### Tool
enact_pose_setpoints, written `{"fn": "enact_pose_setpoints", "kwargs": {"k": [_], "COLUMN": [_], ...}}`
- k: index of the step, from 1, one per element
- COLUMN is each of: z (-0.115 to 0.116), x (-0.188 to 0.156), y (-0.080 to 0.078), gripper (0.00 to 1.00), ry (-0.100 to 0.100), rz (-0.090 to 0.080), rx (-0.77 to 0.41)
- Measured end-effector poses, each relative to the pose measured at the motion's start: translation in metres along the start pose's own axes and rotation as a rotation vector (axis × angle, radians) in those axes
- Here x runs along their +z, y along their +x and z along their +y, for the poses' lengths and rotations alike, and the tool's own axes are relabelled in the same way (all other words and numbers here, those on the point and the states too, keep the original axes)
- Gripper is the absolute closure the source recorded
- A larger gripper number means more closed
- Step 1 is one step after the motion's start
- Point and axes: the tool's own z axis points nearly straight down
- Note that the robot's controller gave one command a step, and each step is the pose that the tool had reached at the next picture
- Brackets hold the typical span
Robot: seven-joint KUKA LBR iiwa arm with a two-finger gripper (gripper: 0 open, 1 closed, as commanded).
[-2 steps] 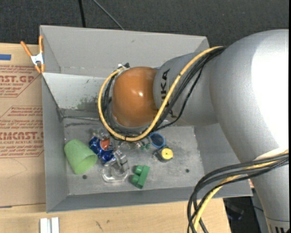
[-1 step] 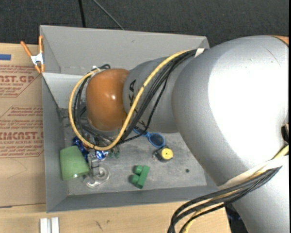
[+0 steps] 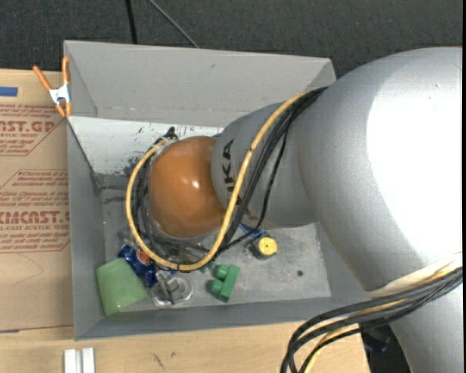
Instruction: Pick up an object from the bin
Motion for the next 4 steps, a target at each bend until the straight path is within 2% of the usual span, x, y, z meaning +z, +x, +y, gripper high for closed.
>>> {"fn": "enact_pose_setpoints", "kwargs": {"k": [1, 2, 3, 4], "z": [0.001, -0.009, -0.008, -0.008], "x": [0.001, 0.001, -0.001, -0.117], "y": [-0.043, -0.066, -0.067, -0.070], "gripper": [0.00, 0.00, 1.00, 1.00], "ry": [-0.002, 0.000, -0.001, 0.001], "rz": [0.005, 0.007, 0.010, -0.003], "rx": [0.101, 0.349, 0.348, 0.347]}}
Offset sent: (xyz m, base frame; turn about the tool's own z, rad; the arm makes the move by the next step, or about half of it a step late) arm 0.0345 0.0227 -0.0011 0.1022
